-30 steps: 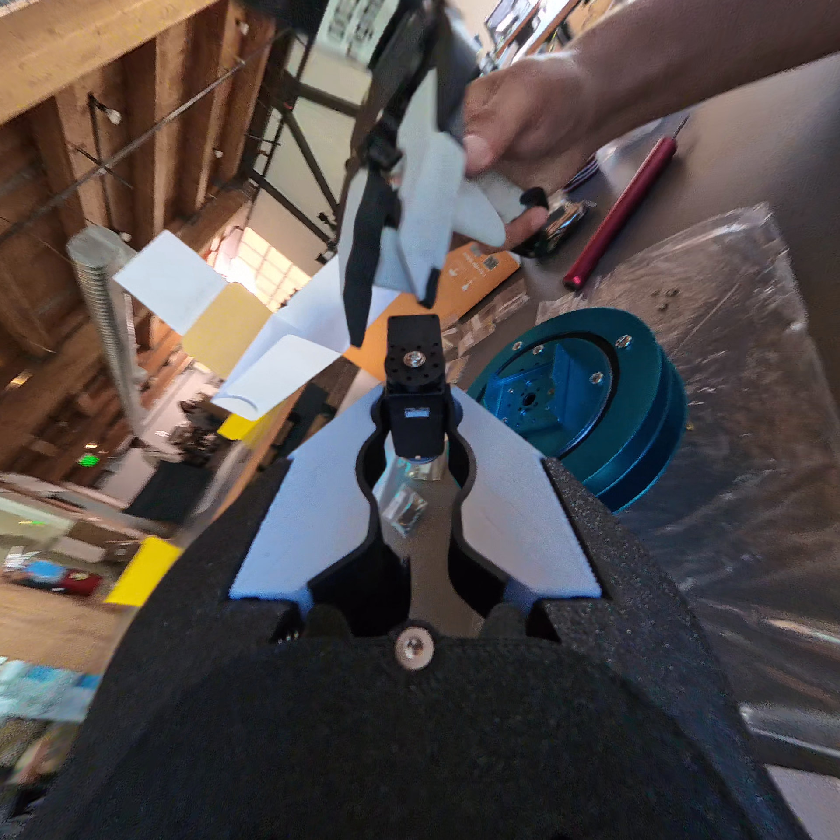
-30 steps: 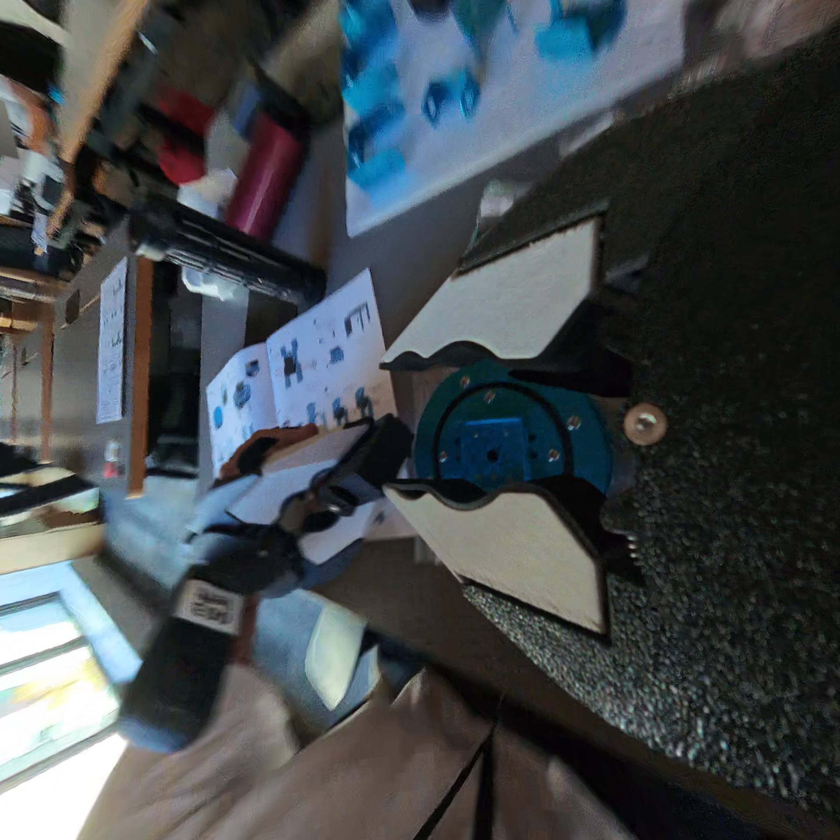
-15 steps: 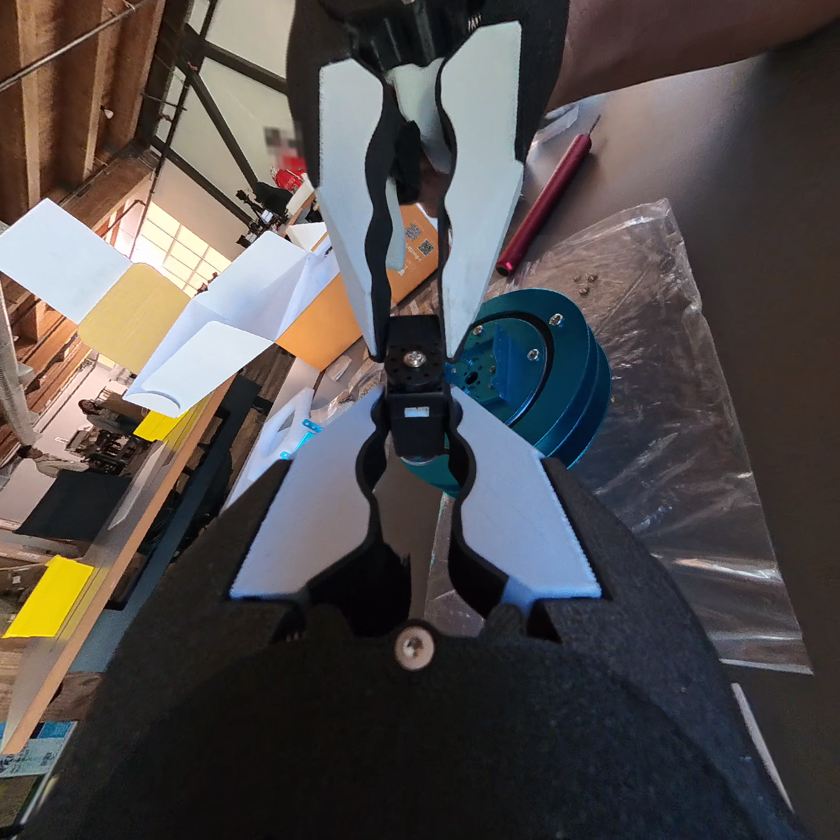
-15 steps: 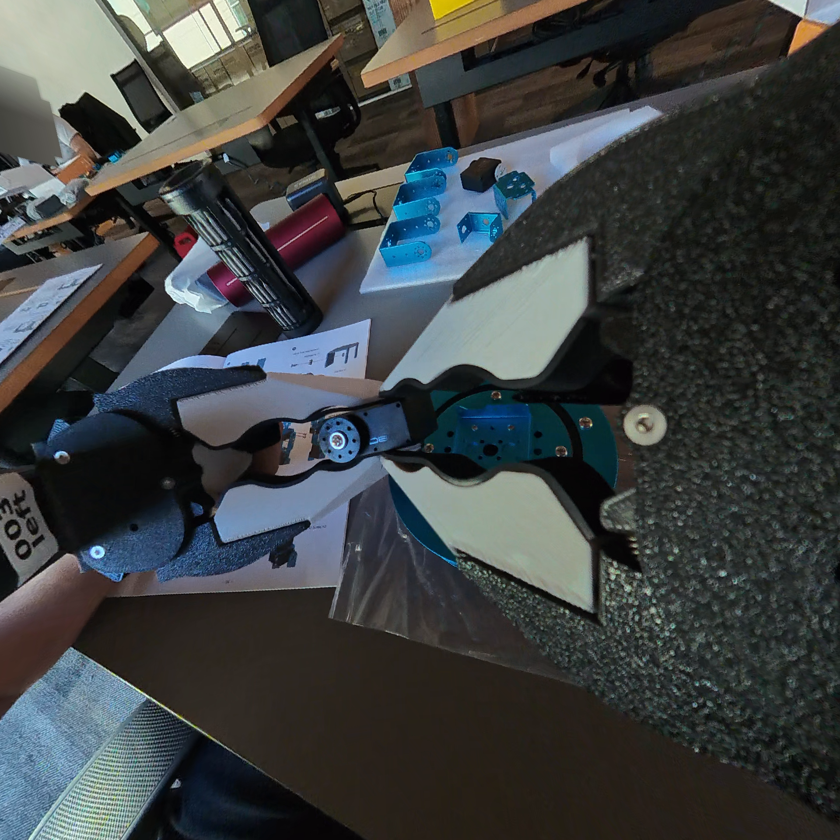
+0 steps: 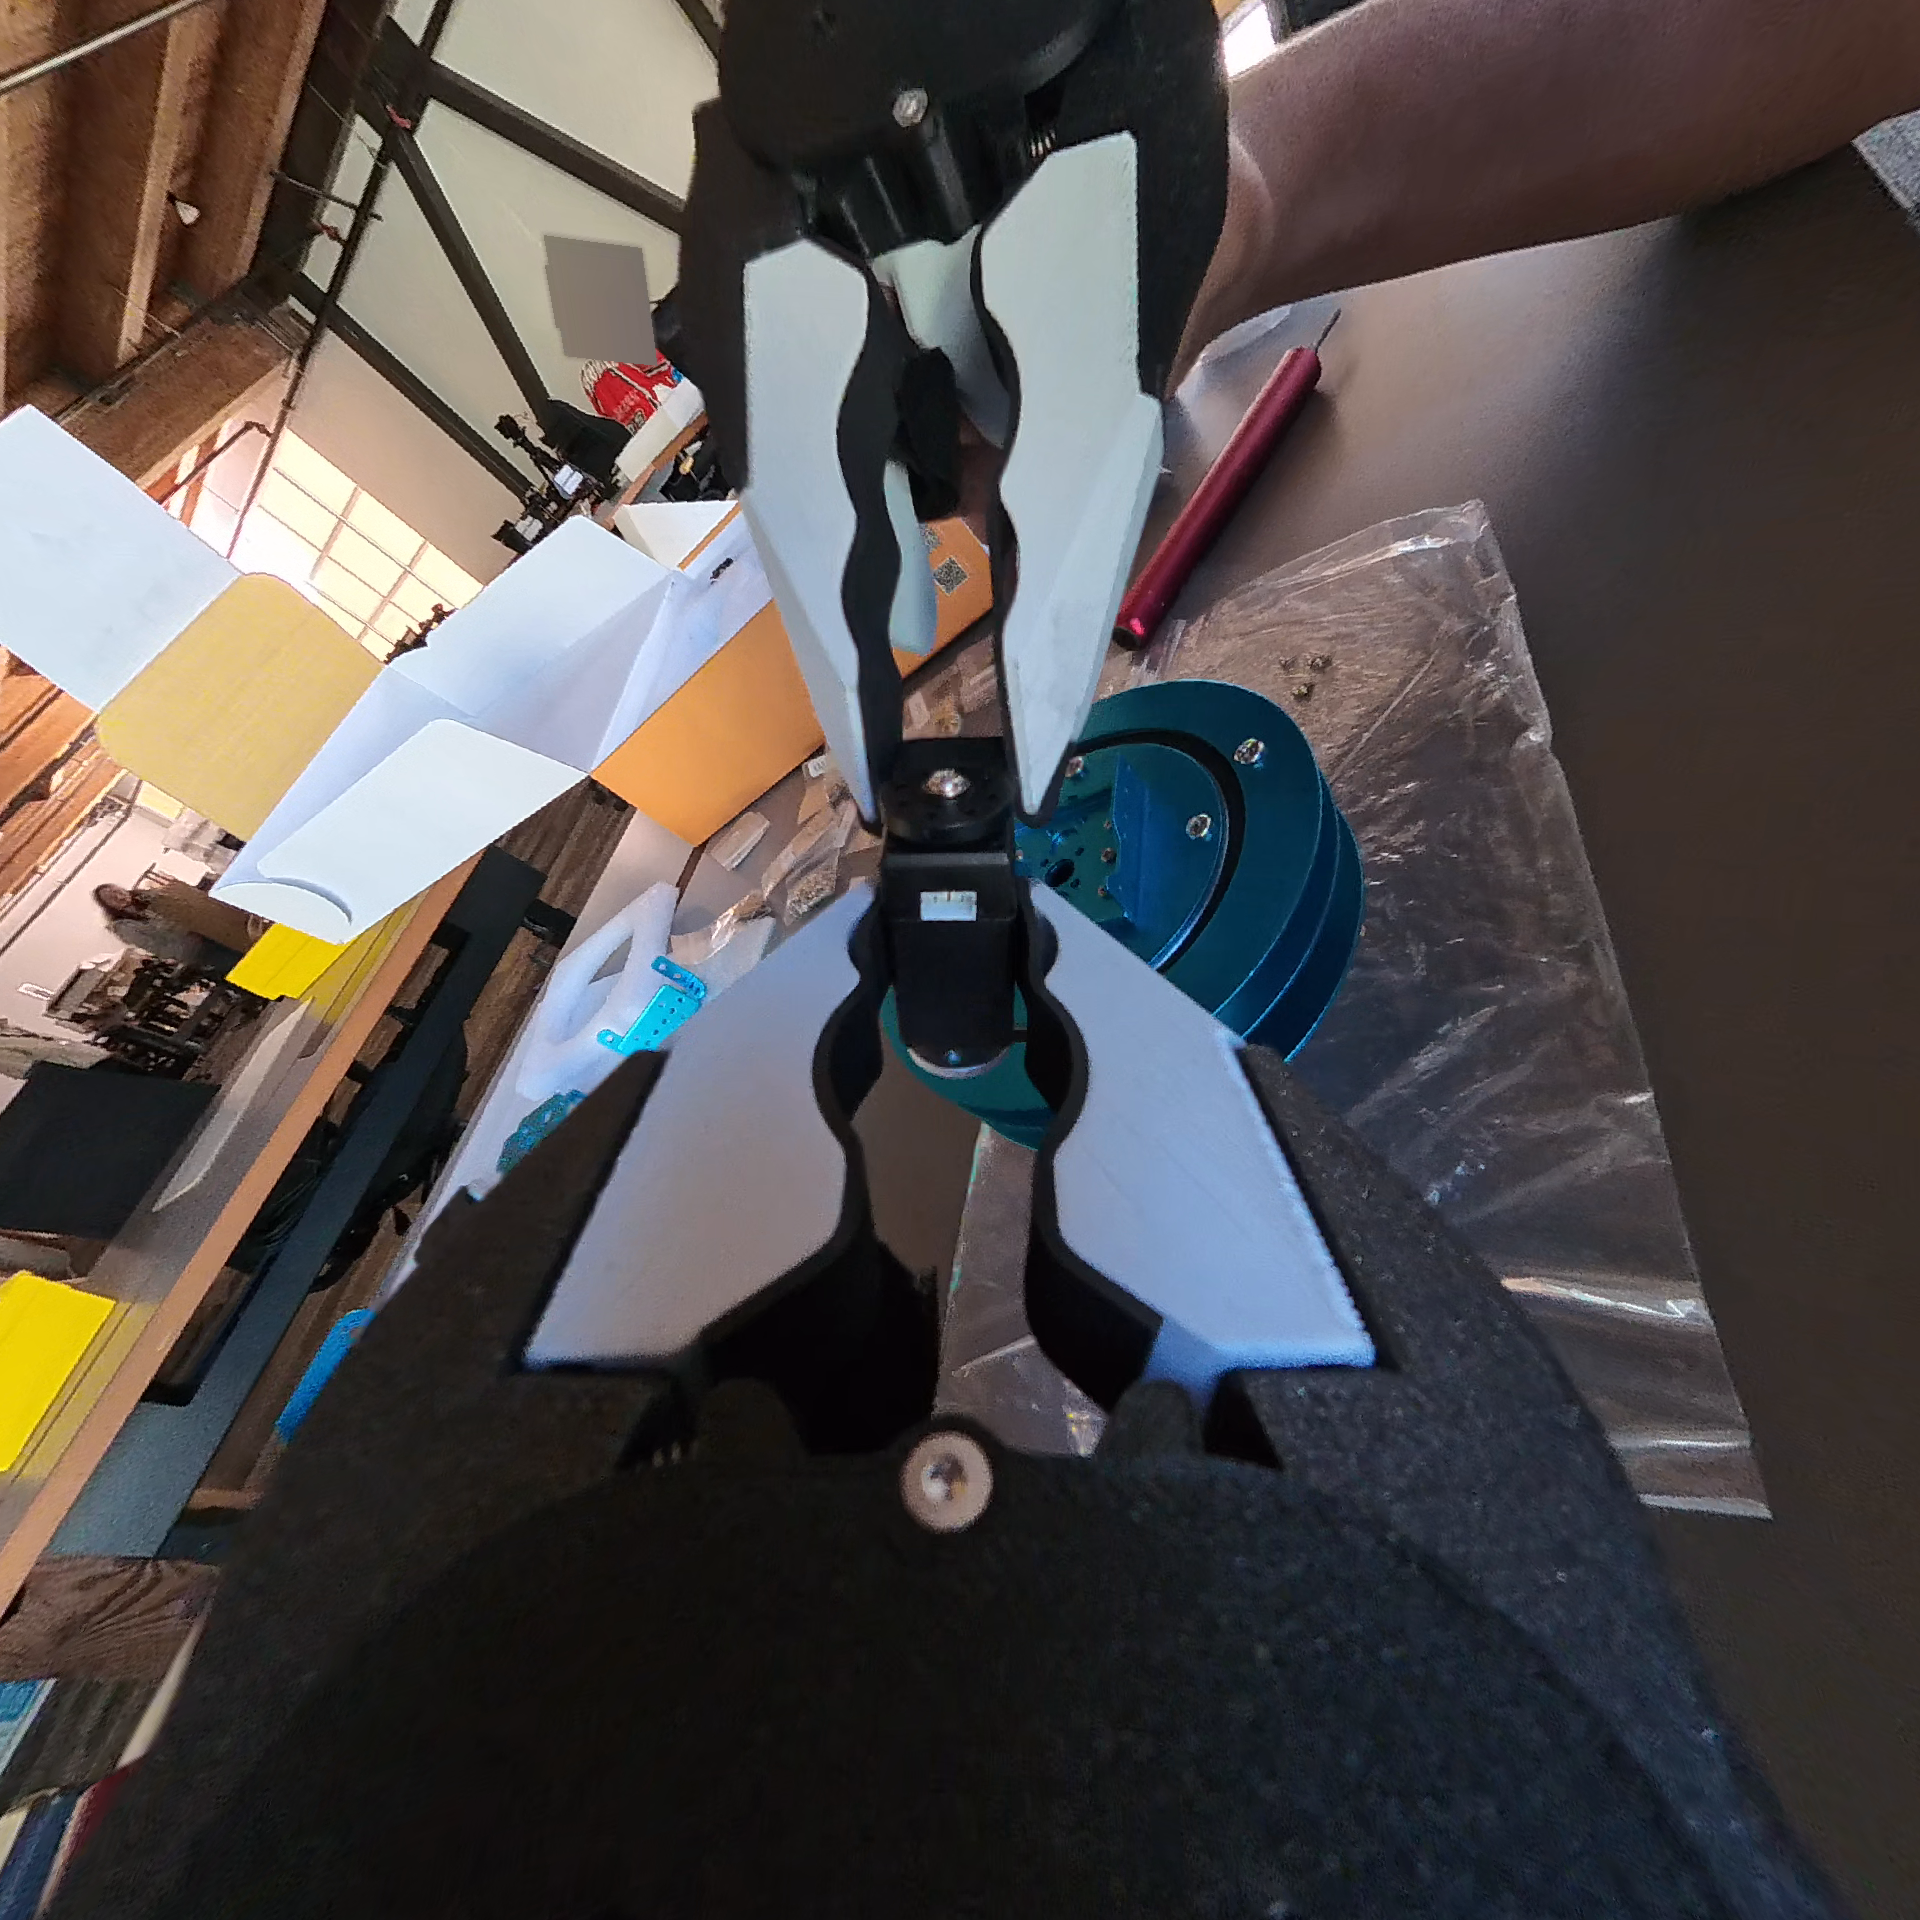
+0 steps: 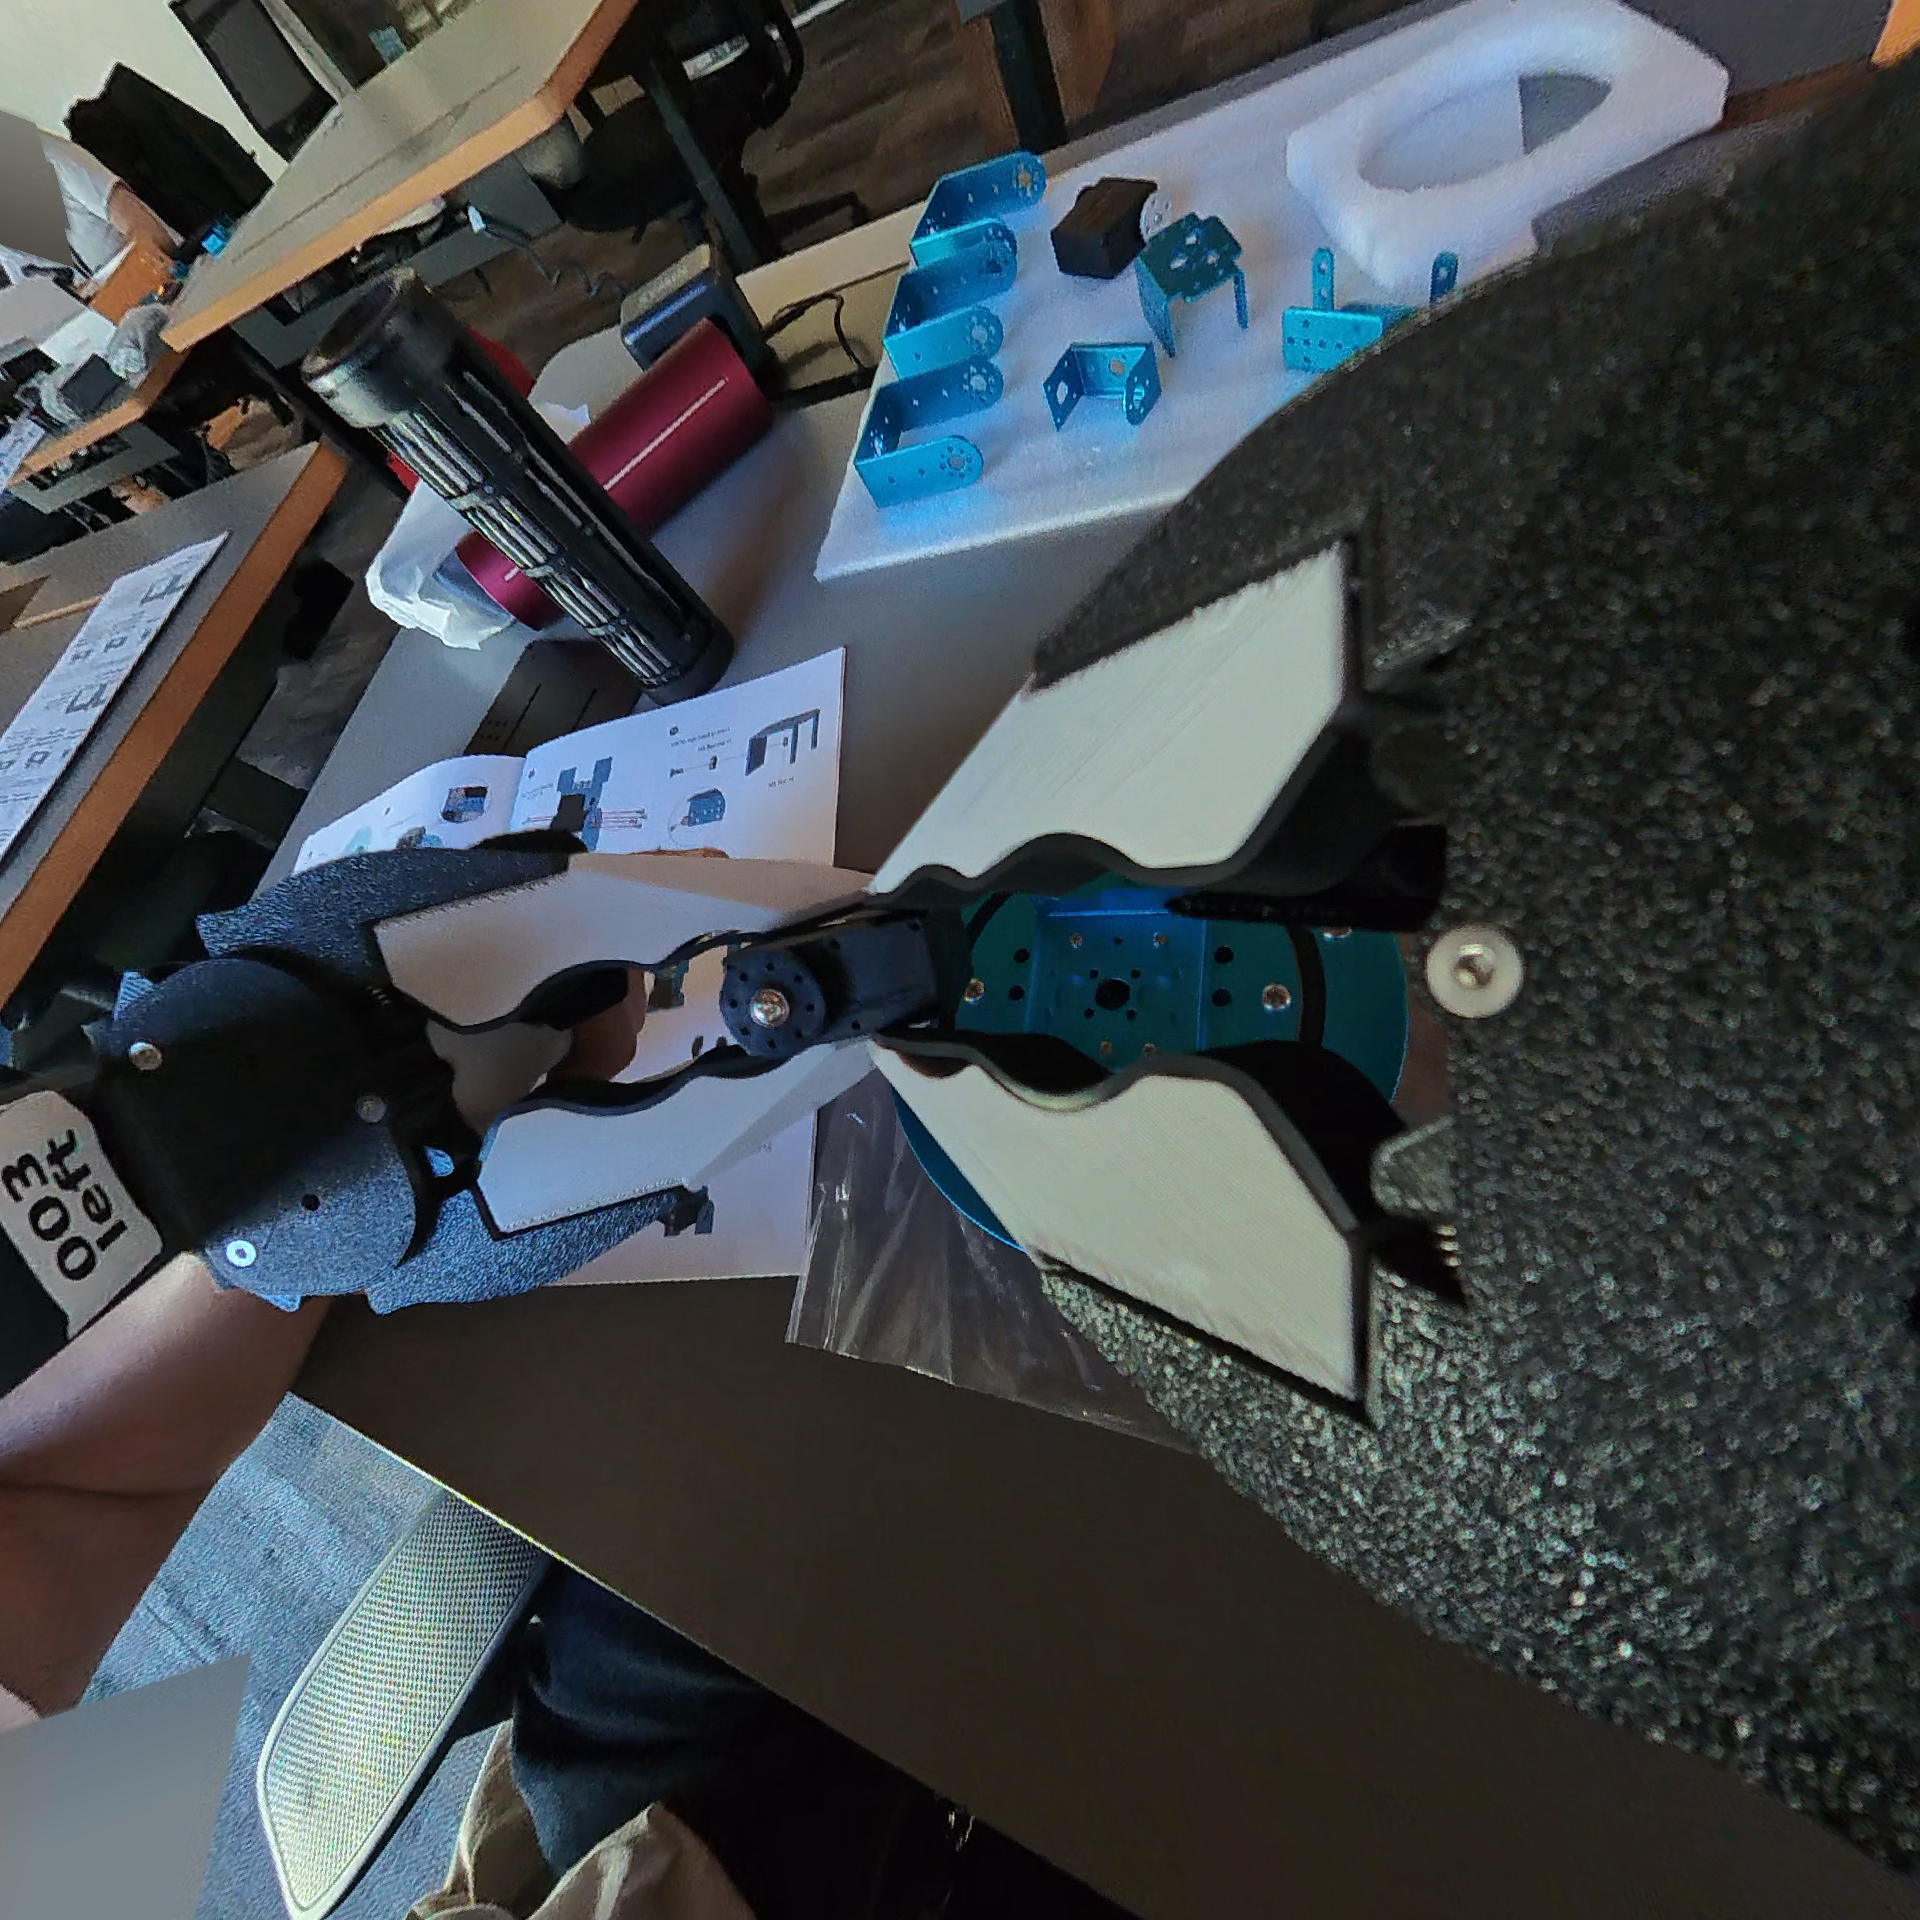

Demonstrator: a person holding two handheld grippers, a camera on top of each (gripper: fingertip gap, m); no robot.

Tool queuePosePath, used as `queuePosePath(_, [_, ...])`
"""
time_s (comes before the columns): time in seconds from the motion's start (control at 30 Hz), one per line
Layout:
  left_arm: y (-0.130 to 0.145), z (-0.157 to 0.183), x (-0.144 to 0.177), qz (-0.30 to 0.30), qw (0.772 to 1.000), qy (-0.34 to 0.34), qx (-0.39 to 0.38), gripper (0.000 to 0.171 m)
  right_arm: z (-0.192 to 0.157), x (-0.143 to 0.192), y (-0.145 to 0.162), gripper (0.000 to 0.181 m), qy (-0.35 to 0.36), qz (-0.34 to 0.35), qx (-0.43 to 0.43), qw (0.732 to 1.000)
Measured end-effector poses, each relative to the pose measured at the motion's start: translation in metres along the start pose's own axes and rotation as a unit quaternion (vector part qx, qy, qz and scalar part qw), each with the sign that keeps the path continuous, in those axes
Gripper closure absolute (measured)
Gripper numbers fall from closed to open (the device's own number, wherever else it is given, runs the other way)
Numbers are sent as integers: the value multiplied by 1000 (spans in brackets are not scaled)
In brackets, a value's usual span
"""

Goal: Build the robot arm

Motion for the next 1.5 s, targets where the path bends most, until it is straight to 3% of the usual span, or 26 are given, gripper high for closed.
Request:
queuePosePath(0.3, [0,4,-2,0,1000,12,26,151,-5,-5,-2,159,11,-30,17,999])
queuePosePath(0.8, [8,1,-2,-11,996,46,78,149,-3,-7,4,160,-21,-7,-25,999])
queuePosePath(1.13, [6,6,-1,-24,998,40,37,151,-8,-12,3,159,-25,6,-43,999])
queuePosePath(1.5, [9,8,-4,-32,998,39,32,151,-13,-13,1,160,-12,-35,18,999])
Point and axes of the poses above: each gripper's, where its closed fingertips meet, x back along the fingers, y out of its underside, z = x × y across the jaws, the point moved 8 cm from there along x, back along the fingers, and after that the axes turned 12 degrees about x, right-handed, at the moved point
